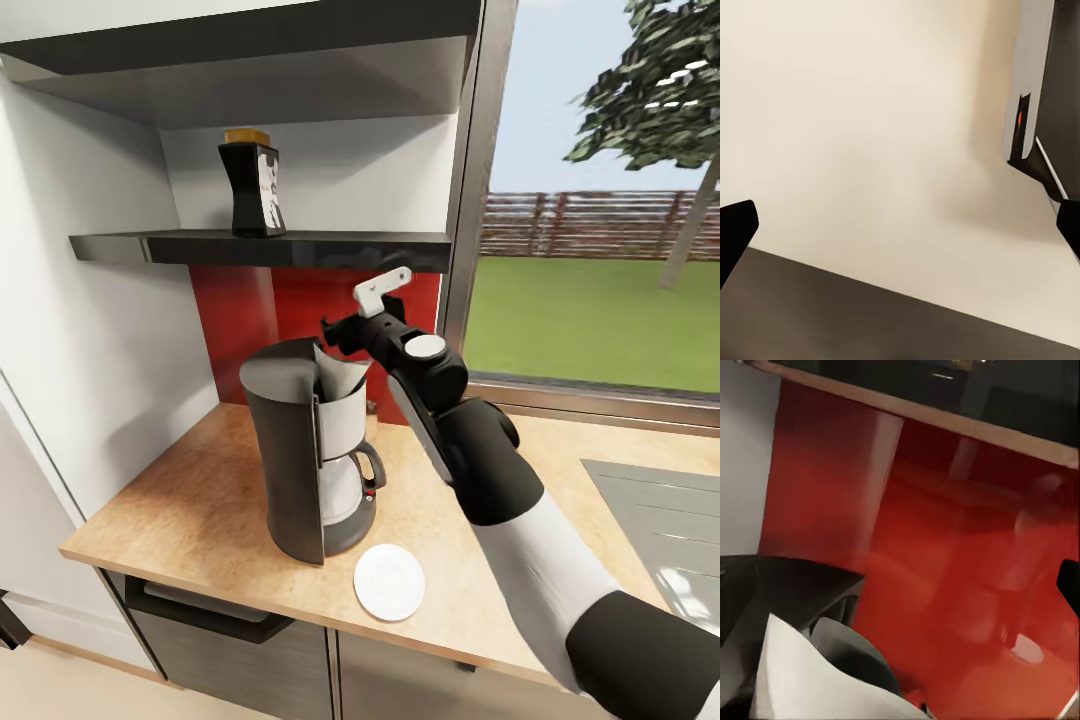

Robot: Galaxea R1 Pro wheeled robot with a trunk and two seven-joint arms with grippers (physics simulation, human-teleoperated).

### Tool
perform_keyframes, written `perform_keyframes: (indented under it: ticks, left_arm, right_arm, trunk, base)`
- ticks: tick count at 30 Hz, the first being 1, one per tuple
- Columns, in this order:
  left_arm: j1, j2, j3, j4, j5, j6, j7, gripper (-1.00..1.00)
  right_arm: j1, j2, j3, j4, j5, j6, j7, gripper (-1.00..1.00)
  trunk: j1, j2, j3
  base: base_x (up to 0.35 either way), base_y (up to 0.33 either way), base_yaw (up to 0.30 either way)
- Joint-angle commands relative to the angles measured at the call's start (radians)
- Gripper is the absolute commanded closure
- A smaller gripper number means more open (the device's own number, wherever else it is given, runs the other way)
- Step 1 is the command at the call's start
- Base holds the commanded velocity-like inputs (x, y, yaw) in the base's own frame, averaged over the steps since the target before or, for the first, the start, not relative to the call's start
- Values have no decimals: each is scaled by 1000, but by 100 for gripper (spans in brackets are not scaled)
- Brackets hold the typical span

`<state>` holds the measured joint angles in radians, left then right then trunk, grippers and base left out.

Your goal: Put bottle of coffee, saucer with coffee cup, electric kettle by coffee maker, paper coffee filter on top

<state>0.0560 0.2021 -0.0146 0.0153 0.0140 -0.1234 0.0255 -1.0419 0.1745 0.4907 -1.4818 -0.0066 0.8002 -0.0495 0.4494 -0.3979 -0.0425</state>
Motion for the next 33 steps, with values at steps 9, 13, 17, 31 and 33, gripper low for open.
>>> perform_keyframes:
  ticks: [9,13,17,31,33]
  left_arm:
    - [-1,0,-2,2,1,-5,2,-100]
    - [-1,0,-2,2,1,-5,2,-100]
    - [-1,0,-2,2,1,-5,2,-100]
    - [-1,0,-2,2,1,-7,3,-100]
    - [-1,0,-2,2,1,-7,2,-100]
  right_arm:
    - [0,0,-9,31,-154,-48,-97,-100]
    - [3,0,-9,35,-169,-51,-100,-100]
    - [4,0,-9,34,-172,-53,-101,-100]
    - [5,0,-9,30,-174,-53,-101,-100]
    - [5,0,-9,29,-174,-53,-101,-100]
  trunk:
    - [1,-2,-2]
    - [1,-2,-2]
    - [1,-2,-2]
    - [1,-2,-2]
    - [1,-2,-2]
  base:
    - [0,0,0]
    - [0,0,0]
    - [0,0,0]
    - [-18,-12,0]
    - [-180,-122,0]
